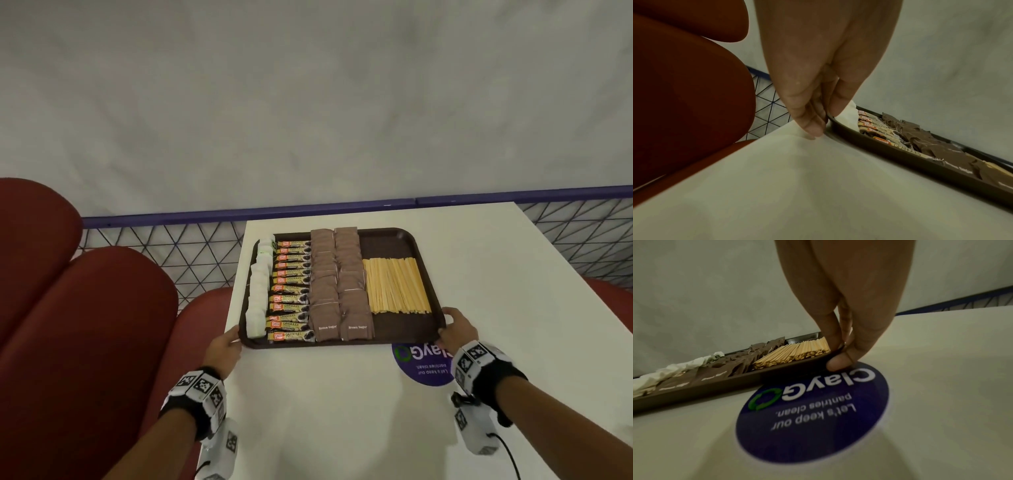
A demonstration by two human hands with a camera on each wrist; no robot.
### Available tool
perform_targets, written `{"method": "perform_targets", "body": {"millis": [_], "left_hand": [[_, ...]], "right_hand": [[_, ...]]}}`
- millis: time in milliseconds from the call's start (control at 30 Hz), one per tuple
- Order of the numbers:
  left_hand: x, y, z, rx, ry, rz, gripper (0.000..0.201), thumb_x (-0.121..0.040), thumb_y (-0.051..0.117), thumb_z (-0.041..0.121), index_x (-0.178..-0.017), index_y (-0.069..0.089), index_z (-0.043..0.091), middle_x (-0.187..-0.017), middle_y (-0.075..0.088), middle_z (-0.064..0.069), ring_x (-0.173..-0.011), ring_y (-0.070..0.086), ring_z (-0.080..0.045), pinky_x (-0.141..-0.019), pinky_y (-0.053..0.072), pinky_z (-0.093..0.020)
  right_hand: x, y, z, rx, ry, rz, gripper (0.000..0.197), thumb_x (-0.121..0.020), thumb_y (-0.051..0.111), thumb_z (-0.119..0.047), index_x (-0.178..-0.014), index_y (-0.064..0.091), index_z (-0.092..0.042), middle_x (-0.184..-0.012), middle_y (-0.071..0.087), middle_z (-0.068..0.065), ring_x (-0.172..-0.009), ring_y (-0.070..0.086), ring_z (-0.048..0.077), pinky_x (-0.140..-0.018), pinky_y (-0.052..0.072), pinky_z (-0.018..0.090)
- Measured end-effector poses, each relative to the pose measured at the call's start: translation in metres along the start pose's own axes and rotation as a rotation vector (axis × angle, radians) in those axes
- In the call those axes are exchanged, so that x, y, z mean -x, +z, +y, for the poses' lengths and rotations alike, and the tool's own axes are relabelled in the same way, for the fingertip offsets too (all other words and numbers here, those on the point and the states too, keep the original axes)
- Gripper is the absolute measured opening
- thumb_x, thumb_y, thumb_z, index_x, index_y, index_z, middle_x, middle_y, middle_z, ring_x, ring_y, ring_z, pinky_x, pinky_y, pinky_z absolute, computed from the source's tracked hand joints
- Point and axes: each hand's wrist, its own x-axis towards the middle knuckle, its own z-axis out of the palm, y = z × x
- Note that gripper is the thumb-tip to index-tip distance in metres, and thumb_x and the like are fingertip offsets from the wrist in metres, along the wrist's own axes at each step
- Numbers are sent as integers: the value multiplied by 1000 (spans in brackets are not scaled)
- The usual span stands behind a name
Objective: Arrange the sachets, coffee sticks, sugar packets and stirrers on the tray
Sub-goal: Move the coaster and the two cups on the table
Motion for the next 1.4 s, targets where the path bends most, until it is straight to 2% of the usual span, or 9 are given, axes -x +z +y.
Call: {"method": "perform_targets", "body": {"millis": [100,533,667,833,933,1033,1200,1333,1400], "left_hand": [[-17,2,5,-113,-1,50,46,-90,46,-6,-133,50,6,-127,52,-33,-118,46,-52,-102,37,-53],[-30,13,20,-406,-22,81,52,-93,37,-6,-143,33,5,-141,43,-22,-127,42,-38,-108,32,-38],[-25,9,28,-467,-35,10,52,-94,38,-3,-145,29,5,-144,39,-20,-131,39,-35,-110,30,-35],[-18,-18,49,-596,-60,49,54,-93,43,2,-144,26,-3,-150,28,-22,-139,27,-32,-115,20,-37],[-2,-27,68,-627,35,211,53,-89,51,7,-137,34,-7,-143,36,-26,-131,36,-38,-108,29,-43],[16,-9,81,-665,252,276,48,-84,59,4,-127,42,-9,-134,42,-27,-122,40,-41,-102,31,-45],[70,89,100,-594,581,33,63,-86,61,9,-143,33,7,-148,32,-13,-137,28,-32,-115,21,-40],[135,196,111,-617,715,-372,70,-87,54,35,-146,21,16,-152,22,-2,-141,20,-22,-113,17,-25],[162,248,115,-662,756,-530,74,-89,54,37,-148,13,18,-154,17,1,-143,15,-20,-114,13,-23]], "right_hand": [[-10,3,-11,50,1,-14,52,-89,48,2,-138,36,-11,-122,57,23,-107,57,37,-80,46,34],[-23,3,-22,83,-24,-16,46,-93,42,0,-137,39,-9,-126,55,22,-112,55,36,-91,46,37],[-22,2,-20,90,-33,-30,48,-94,43,-2,-140,35,-10,-129,54,20,-115,54,35,-93,45,37],[-20,-12,-17,165,-94,-128,48,-96,43,-20,-143,32,-19,-133,48,21,-117,52,35,-94,44,36],[-17,-30,-7,225,-163,-146,48,-98,36,-33,-145,27,-25,-134,46,20,-122,46,35,-104,39,42],[-3,-59,9,372,-248,-177,51,-97,39,-38,-145,23,-32,-136,44,14,-126,41,32,-108,33,43],[25,-123,48,693,-243,-322,68,-90,52,-45,-146,16,-34,-148,27,6,-137,26,29,-113,25,40],[47,-180,92,734,-195,-306,82,-82,60,-51,-147,14,-29,-148,25,6,-135,26,29,-111,27,41],[60,-204,118,744,-135,-283,94,-77,63,-56,-147,8,-28,-148,24,6,-135,26,30,-110,27,43]]}}
